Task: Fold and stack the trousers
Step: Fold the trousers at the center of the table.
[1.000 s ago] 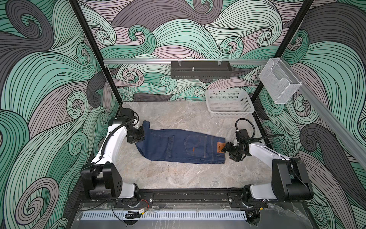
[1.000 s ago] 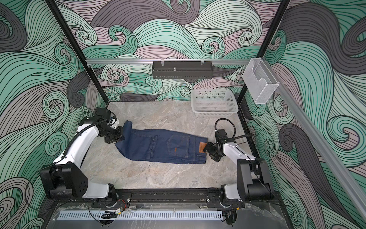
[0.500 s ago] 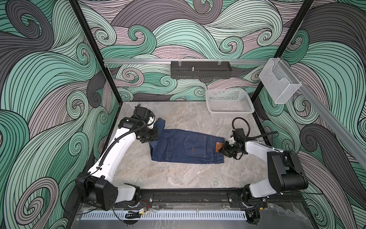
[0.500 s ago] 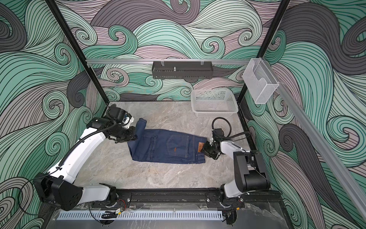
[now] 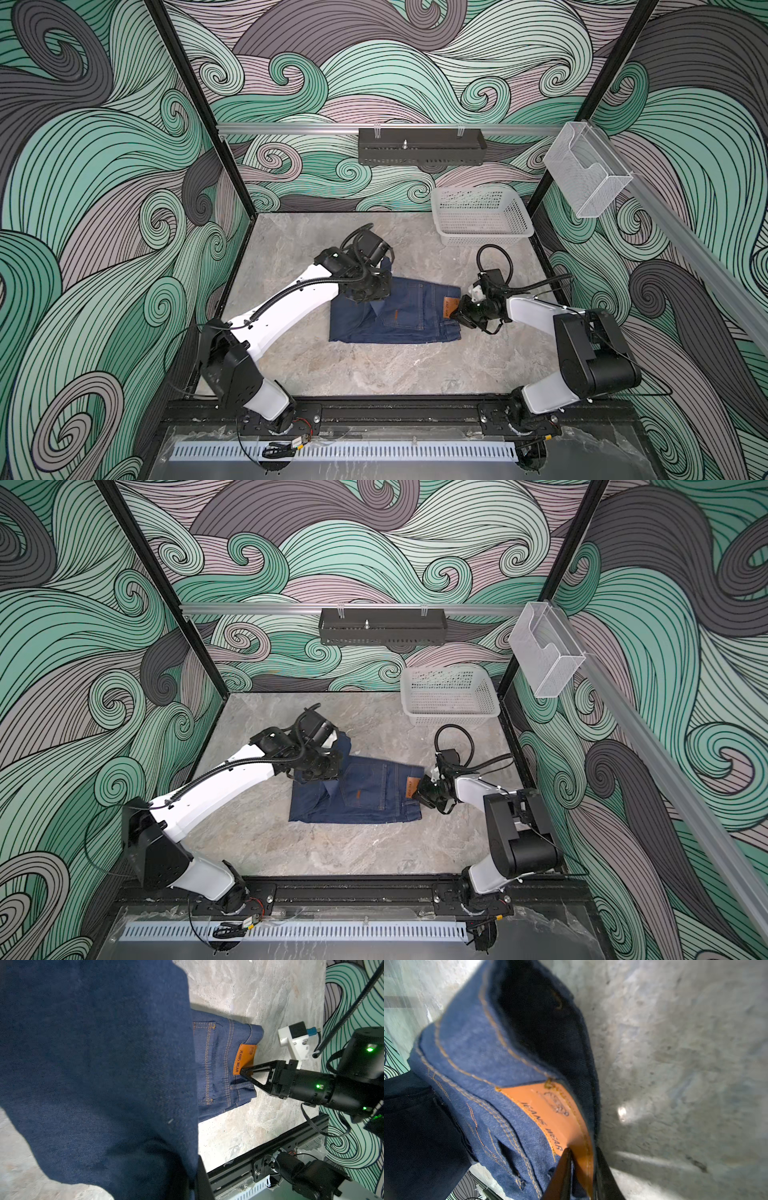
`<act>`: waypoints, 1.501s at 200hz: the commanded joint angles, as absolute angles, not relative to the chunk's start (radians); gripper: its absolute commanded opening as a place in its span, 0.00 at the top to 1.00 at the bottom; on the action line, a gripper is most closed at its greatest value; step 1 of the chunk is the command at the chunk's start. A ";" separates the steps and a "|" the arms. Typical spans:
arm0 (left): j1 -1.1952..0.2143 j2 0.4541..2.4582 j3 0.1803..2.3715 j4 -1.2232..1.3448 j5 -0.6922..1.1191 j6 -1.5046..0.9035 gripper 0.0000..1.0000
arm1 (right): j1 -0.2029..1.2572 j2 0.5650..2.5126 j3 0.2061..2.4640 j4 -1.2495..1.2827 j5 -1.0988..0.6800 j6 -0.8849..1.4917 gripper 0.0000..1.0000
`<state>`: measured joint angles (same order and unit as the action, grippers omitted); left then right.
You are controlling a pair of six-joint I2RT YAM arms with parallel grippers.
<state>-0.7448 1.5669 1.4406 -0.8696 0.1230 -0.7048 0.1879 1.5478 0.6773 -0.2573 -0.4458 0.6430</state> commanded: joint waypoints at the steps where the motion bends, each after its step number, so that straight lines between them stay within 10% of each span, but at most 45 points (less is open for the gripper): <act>1: -0.795 1.639 1.522 -0.787 0.086 -0.770 1.00 | 0.209 1.572 0.663 -0.296 -0.430 0.658 0.79; 300: -0.978 2.072 1.809 -0.741 0.212 -0.756 1.00 | 0.215 1.551 0.676 -0.308 -0.428 0.658 0.75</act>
